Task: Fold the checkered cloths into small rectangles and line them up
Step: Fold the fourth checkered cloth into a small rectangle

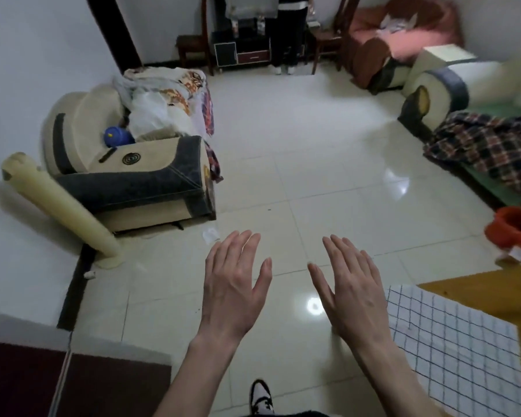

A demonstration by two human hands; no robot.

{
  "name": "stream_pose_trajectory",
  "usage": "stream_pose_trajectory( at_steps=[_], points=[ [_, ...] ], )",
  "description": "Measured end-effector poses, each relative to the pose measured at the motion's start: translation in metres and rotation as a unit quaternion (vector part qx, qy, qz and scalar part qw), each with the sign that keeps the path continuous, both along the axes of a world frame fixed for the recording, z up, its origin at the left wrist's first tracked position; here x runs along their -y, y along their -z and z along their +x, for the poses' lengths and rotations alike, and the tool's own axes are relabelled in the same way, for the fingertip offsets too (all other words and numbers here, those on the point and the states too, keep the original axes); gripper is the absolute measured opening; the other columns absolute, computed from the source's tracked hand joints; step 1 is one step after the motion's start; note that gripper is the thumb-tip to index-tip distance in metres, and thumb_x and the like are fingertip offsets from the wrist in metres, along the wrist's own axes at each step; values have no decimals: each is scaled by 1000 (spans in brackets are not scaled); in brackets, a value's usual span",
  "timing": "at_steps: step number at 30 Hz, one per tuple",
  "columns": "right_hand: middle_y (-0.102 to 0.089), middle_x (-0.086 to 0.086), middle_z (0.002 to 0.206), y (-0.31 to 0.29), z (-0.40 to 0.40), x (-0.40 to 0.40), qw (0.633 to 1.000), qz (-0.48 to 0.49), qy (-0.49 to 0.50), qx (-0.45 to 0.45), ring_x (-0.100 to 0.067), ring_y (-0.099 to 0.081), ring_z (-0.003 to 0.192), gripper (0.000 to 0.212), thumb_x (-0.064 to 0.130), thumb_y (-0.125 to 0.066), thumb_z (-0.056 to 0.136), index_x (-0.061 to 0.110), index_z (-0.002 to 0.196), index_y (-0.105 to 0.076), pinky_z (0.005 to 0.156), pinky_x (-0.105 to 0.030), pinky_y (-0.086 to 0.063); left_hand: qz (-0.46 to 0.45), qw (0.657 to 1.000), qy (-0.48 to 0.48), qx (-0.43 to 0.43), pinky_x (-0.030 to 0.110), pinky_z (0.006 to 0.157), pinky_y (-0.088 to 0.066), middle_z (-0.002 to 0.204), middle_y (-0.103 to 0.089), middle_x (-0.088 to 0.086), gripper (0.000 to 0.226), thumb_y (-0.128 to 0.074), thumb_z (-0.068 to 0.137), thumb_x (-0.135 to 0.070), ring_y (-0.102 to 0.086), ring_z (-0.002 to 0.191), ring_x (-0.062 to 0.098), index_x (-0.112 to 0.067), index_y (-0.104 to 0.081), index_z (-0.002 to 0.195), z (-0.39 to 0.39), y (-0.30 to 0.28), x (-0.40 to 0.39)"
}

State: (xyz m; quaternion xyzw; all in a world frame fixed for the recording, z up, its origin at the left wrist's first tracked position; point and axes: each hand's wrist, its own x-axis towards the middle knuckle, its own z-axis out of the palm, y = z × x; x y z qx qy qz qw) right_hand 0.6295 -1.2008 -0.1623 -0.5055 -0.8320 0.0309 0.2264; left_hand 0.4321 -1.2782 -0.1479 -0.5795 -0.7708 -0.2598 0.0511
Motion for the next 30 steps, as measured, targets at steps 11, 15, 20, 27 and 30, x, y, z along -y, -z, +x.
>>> stream_pose_trajectory(
  at_steps=[11,15,20,27,30],
  points=[
    [-51,-7,157,-2,-3,-55,984,-17,178,13,-23,-42,150,62,54,-38,108,14,155,-46,126,-46,-30,2,982,188,-1,50,119,-36,147,-60,7,50,-46,106,-42,-48,143,25,-12,-58,144,-17,17,-128],
    [-52,-8,156,5,6,-73,974,-19,226,15,-24,-43,150,62,54,-40,108,14,154,-47,126,-45,-29,13,970,242,-15,51,117,-39,145,-61,8,49,-48,105,-41,-50,141,27,-11,-61,141,-6,24,-172],
    [-53,-8,155,18,19,-107,957,-26,288,6,-24,-44,149,62,54,-39,108,13,153,-48,125,-47,-33,20,954,297,-28,50,118,-38,145,-61,9,49,-47,105,-41,-48,143,28,-10,-61,141,11,29,-230],
    [-46,-7,161,24,37,-156,925,-53,375,-27,-22,-38,152,64,57,-34,108,16,157,-43,127,-44,-28,24,924,382,-22,53,116,-39,147,-59,7,49,-48,105,-40,-45,146,27,-11,-59,143,45,32,-308],
    [-46,-6,161,25,48,-178,914,-59,400,-30,-22,-38,152,65,58,-32,108,17,157,-42,127,-43,-26,22,910,412,-27,52,117,-38,148,-59,7,49,-48,105,-40,-45,147,27,-11,-58,143,62,33,-342]
  ],
)
